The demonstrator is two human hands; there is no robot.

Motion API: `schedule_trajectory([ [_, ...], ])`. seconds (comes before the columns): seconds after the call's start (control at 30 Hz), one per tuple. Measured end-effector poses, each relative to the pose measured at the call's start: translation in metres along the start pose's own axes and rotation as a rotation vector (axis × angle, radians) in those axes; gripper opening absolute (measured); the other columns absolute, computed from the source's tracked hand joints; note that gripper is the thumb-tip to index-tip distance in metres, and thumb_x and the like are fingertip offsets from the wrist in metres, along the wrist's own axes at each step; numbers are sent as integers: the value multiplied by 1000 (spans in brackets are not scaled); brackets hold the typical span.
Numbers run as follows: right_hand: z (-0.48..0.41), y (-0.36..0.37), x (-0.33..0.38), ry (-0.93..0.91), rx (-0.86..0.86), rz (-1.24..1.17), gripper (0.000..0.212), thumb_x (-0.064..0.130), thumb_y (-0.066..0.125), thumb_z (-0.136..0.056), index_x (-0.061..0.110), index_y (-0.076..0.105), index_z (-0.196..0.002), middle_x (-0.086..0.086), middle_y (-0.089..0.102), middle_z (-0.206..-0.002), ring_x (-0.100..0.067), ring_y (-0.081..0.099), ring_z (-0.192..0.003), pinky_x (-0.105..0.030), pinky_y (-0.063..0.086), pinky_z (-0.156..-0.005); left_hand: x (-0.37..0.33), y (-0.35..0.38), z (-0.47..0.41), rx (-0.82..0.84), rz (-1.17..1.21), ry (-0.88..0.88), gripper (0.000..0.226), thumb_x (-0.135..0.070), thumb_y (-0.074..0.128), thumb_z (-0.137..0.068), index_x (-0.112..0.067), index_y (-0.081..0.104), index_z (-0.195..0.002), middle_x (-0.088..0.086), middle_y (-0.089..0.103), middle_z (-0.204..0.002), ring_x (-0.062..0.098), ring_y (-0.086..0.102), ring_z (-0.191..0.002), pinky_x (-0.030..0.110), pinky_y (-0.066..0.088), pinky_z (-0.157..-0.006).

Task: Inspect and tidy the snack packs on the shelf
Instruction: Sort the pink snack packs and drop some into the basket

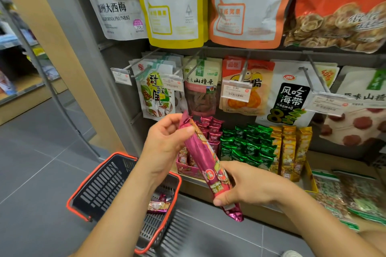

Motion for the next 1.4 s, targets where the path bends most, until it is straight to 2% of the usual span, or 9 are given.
schedule_trajectory([
  [0.17,0,-7,-4,30,-28,100,45,29,80,-78,36,49,-110,19,61,-100,12,58,-87,-2,42,-69,0,-2,1,-20,70,-22,19,-13,69,-72,-11,69,-91,4,71,-79,12,67,-68,24,56,-63],
  [0.43,4,-24,-9,12,-106,-108,45,23,74,-80,33,50,-116,-8,69,-102,-29,69,-85,-47,58,-78,5,-14,-3,-63,266,-67,28,-21,67,-75,-10,63,-99,2,68,-84,13,64,-74,24,54,-63],
  [0.63,14,-52,-7,8,-424,308,26,40,70,-77,36,51,-94,9,64,-84,-7,61,-69,-29,54,-59,6,-26,-9,-91,11,-93,25,-21,51,-93,-19,77,-94,4,71,-96,17,65,-92,36,58,-79],
  [0.73,19,-59,-1,10,-537,572,36,56,66,-78,39,48,-104,15,64,-91,-6,61,-82,-29,52,-64,5,-31,-8,-120,-91,-137,33,-46,54,-92,-24,78,-86,-1,71,-83,7,64,-74,26,56,-59],
  [0.83,18,-52,2,-3,-547,693,59,77,56,-73,42,43,-118,15,62,-100,-10,60,-91,-31,52,-69,2,-42,-7,-173,-381,-99,26,-40,57,-94,-29,79,-85,-1,73,-76,4,64,-65,18,50,-48],
  [0.93,17,-48,-1,4,-447,463,71,82,55,-66,44,45,-125,18,61,-107,-3,59,-91,-26,53,-75,-1,-58,-6,-313,-393,-51,29,-25,61,-94,-27,79,-71,0,73,-69,3,64,-59,16,49,-46],
  [1.03,21,-55,-4,-30,-386,47,50,63,67,-71,44,56,-115,16,68,-102,1,64,-84,-18,54,-69,-2,-71,-6,-407,-300,-51,28,-23,60,-95,-22,78,-74,3,73,-69,5,64,-60,17,48,-46],
  [1.2,31,-71,0,-109,-473,-439,33,26,75,-79,34,69,-111,-1,75,-94,-25,73,-73,-32,59,-60,10,-89,-2,-539,-57,-145,19,-21,61,-94,-11,73,-83,2,73,-69,6,66,-59,19,49,-46],
  [1.4,38,-83,-3,-174,-580,-764,27,26,77,-67,26,76,-94,-9,75,-95,-29,74,-86,-25,59,-61,34,-96,0,-572,20,-290,12,-22,65,-91,-10,67,-87,0,74,-67,8,68,-55,19,51,-45],
])
Point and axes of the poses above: each hand's wrist, its own z-axis away from the middle knuckle, its own y-axis out of the palm, x = y × z, the point moved 9 cm from there along -z, towards the middle knuckle
